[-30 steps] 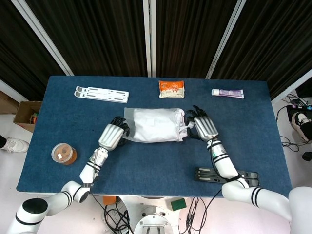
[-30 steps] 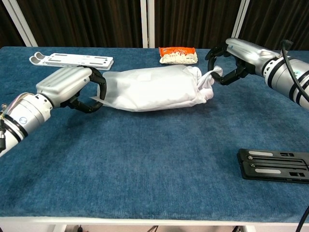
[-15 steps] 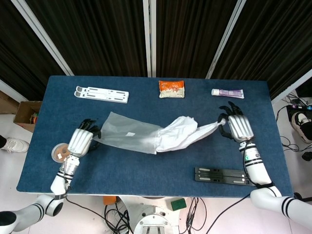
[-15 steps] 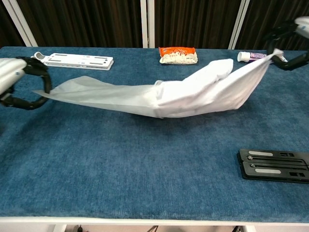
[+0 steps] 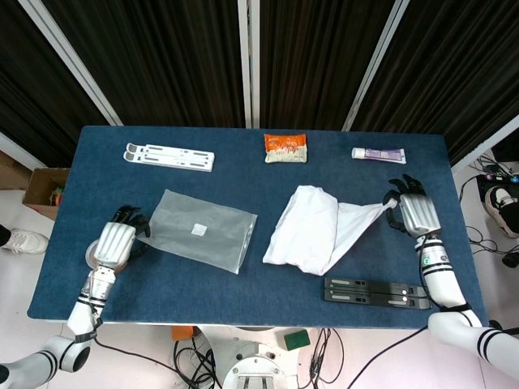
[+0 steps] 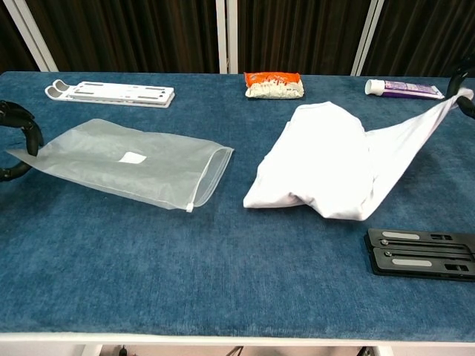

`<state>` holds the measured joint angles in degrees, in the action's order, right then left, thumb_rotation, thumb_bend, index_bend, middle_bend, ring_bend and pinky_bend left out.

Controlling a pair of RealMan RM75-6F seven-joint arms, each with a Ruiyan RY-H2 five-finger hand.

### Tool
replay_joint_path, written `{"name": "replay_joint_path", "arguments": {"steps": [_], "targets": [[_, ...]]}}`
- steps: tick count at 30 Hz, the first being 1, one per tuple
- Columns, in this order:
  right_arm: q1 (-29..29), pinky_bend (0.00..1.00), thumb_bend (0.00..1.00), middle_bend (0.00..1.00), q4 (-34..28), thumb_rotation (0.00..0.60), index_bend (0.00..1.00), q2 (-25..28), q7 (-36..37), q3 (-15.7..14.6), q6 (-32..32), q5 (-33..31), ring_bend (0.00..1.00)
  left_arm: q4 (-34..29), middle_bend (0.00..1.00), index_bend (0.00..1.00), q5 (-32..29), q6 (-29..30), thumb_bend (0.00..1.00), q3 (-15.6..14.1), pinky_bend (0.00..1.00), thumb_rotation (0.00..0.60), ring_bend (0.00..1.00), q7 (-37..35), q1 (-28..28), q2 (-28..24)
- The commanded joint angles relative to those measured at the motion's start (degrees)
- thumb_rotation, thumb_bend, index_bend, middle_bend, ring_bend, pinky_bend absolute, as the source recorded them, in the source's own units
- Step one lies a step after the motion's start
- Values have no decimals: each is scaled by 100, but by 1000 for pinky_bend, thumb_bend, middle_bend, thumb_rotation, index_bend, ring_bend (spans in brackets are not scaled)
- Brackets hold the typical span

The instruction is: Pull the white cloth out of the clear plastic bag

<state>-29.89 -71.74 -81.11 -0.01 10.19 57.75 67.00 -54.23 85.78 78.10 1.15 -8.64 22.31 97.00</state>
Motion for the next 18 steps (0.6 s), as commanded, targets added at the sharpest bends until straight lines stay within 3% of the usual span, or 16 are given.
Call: {"name": "replay_joint_path", "arguments": {"steps": [1,3,6,11,14,18], "targets": [[-143,0,121,0,-1030,600,0,723,-1016,-120,-764,-869,0,-662,164,176,-36,-82,170,-9,133,600,86,214,-53,-370],[-65,0,57,0,-1565,600,0,1064,-1114,-86,-623,-994,0,-1151,136,120,-62,-11,117,3,126,600,70,328,-131,-683],[254,0,56,0,-2154,600,0,1469,-748,-20,-62,-633,0,-1781,135,119,-68,262,95,23,124,600,68,551,-314,-1192],[959,1,200,19,-2546,600,10,1936,133,-121,1191,565,0,-2662,147,132,-162,798,96,18,125,600,69,979,-755,-2081],[1364,21,279,79,-2574,600,88,2173,512,-301,1833,1148,0,-3073,148,148,-257,1046,96,-53,125,600,69,1125,-1064,-2602],[1880,22,300,100,-2576,600,131,2373,800,-559,2559,1656,0,-3406,154,155,-377,1402,96,-179,126,600,69,1149,-1527,-3078]]}}
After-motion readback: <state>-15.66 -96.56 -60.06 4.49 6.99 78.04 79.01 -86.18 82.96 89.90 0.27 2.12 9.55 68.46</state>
